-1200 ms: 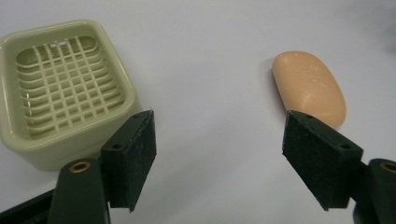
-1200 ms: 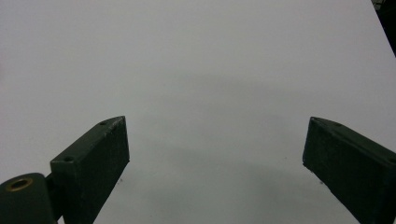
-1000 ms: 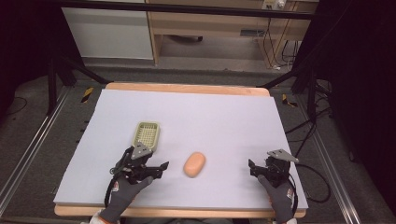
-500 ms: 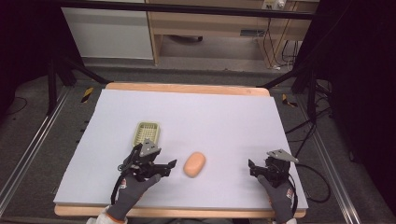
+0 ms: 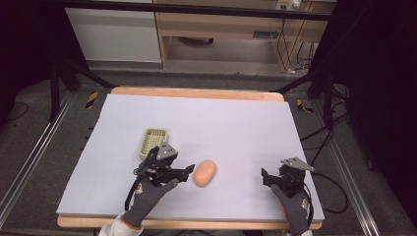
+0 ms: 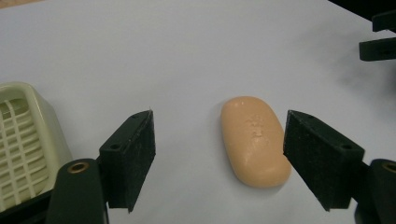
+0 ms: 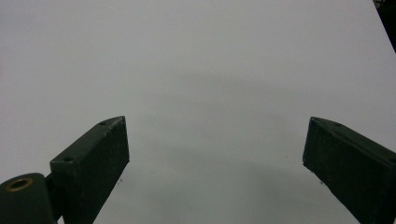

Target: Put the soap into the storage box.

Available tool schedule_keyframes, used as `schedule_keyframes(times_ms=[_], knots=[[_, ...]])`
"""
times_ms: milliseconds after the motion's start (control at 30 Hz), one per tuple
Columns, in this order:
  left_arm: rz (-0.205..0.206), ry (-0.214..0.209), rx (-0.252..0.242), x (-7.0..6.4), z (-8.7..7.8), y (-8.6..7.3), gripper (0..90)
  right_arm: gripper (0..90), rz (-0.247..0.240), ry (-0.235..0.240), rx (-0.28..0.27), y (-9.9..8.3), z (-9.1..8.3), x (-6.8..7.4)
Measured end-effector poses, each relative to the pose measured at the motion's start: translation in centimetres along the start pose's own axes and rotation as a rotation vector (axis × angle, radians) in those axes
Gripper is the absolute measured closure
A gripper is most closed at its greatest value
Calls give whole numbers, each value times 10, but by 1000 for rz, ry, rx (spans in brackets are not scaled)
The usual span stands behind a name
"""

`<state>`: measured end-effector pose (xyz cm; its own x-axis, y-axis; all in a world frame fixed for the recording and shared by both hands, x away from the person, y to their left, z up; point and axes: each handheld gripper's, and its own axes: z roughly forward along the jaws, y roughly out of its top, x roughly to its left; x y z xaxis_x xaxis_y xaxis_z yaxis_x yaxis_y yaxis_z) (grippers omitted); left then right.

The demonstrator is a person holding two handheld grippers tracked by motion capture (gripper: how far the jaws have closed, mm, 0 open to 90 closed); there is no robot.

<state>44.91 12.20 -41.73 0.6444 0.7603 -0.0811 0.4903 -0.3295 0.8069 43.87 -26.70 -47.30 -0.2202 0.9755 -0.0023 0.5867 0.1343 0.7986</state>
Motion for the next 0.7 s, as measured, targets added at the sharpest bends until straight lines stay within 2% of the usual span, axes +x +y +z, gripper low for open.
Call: schedule_keyframes(times_ms=[200, 700], knots=[[0, -4, 15, -1, 7, 0, 247, 74, -3, 2, 2, 0, 0, 0], [22, -15, 46, -15, 28, 9, 242, 73, 0, 7, 5, 0, 1, 0]])
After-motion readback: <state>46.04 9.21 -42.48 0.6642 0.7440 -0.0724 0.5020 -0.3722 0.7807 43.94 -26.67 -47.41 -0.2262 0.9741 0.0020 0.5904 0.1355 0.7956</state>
